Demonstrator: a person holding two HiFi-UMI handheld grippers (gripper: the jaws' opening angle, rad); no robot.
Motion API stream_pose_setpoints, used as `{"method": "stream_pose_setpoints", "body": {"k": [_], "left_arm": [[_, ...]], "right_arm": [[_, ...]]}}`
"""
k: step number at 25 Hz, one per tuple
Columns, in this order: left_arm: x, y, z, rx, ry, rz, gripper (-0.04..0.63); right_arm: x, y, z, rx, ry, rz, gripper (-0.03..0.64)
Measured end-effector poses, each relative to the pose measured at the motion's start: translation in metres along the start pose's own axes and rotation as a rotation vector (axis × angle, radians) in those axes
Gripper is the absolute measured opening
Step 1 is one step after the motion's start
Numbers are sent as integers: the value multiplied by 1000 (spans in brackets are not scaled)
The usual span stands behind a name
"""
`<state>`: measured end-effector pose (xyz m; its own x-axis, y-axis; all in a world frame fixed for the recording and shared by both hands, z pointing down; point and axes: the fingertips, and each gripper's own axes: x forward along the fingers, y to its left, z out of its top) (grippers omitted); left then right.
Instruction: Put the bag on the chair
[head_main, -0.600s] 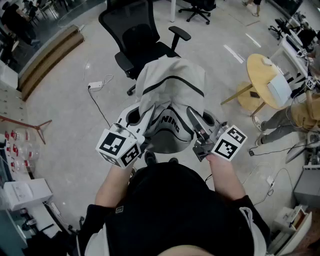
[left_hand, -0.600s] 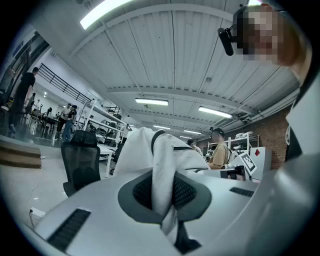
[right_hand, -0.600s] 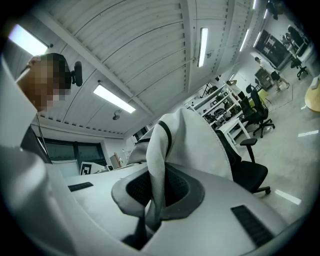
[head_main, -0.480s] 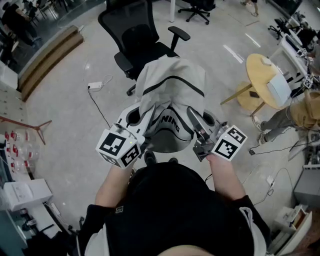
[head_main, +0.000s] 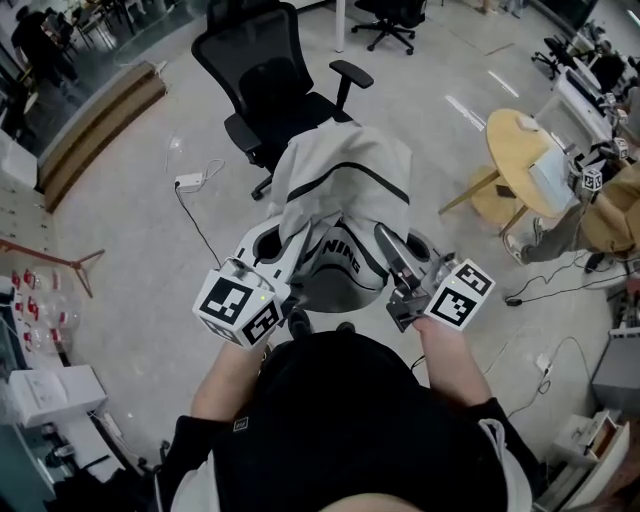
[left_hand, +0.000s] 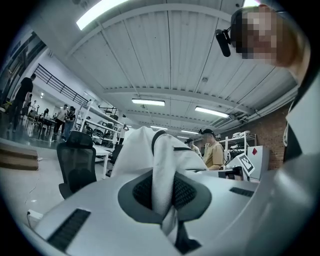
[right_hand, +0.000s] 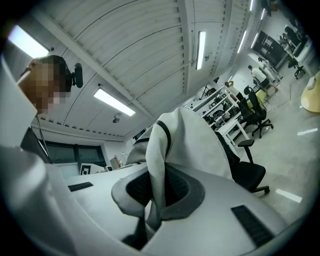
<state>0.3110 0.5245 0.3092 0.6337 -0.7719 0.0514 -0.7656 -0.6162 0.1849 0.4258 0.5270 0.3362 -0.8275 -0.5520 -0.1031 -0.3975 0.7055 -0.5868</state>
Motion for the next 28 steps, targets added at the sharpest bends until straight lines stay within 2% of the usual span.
{"method": "stream_pose_setpoints", "body": {"k": [8,15,22,28], "left_arm": [[15,-53,-15,-19,21,-14,26],[31,-67,-32,-61,46,-37,26],[45,-56,-32,-61,52,-45,26],[40,-16,-26,-64,39,-15,26]], "right_arm": [[-59,-3,2,40,-6,-6,32],[-79,-16,4,56,-7,-20,32],[-70,-30,10,53,3,-30,32],[-29,-34,5,54,30,-9,32]]}}
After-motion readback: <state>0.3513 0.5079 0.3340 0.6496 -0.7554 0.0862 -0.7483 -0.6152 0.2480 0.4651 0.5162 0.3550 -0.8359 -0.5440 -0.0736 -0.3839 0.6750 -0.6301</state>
